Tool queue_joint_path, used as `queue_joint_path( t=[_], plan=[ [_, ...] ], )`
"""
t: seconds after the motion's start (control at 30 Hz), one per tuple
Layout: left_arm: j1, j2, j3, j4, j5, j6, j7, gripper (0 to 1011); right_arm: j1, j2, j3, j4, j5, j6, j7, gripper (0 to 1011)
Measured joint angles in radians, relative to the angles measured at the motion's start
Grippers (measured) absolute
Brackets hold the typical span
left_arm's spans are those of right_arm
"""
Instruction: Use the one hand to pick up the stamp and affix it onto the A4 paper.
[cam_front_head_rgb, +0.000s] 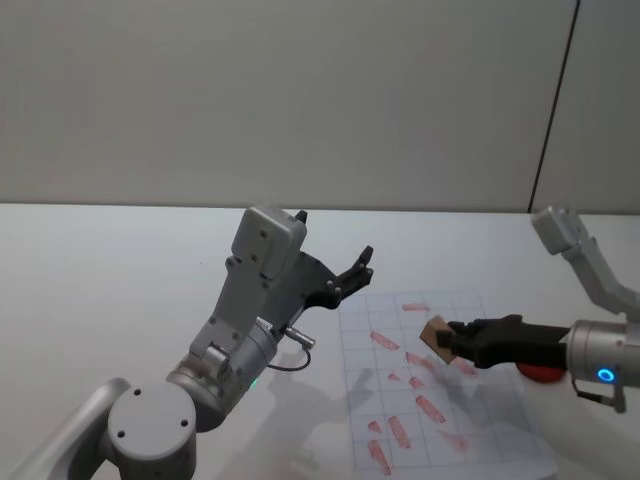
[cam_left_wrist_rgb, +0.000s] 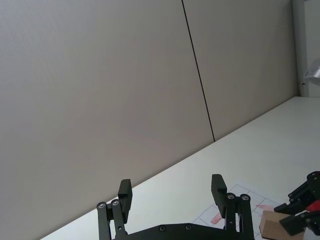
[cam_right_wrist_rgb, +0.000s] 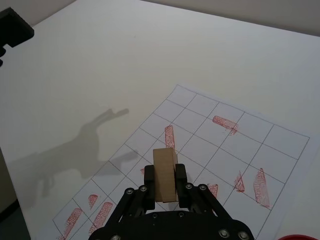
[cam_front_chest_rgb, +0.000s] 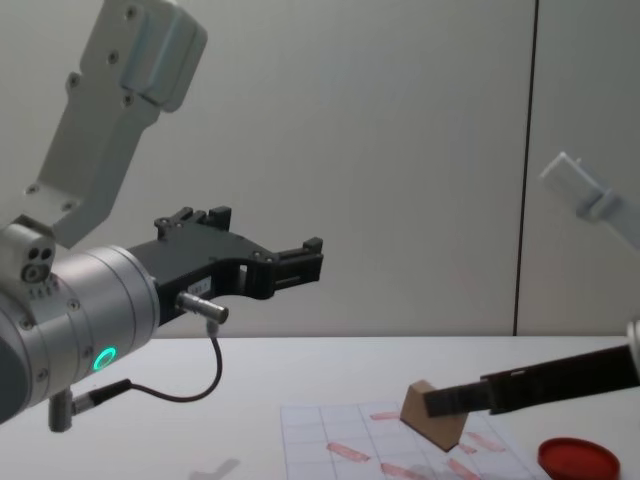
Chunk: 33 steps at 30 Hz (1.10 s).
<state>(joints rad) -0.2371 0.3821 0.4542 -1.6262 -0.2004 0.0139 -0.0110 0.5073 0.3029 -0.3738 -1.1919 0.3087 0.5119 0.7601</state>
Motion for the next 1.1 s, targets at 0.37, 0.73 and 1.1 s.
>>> queue_joint_path(
  t=[0.37,0.73,1.1],
  plan=[
    [0.000,0.000,0.000,0.000,0.000,0.000,0.000,1002,0.050,-0.030,-0.030,0.085,-0.076,-0.049,0.012,234],
    [0.000,0.000,0.000,0.000,0.000,0.000,0.000,1002,0.095,-0.058,-0.046,0.169,-0.121,-0.117,0.001,235],
    [0.000,0.000,0.000,0.000,0.000,0.000,0.000,1002,0.122,-0.078,-0.050,0.232,-0.093,-0.160,-0.004,235]
  ],
)
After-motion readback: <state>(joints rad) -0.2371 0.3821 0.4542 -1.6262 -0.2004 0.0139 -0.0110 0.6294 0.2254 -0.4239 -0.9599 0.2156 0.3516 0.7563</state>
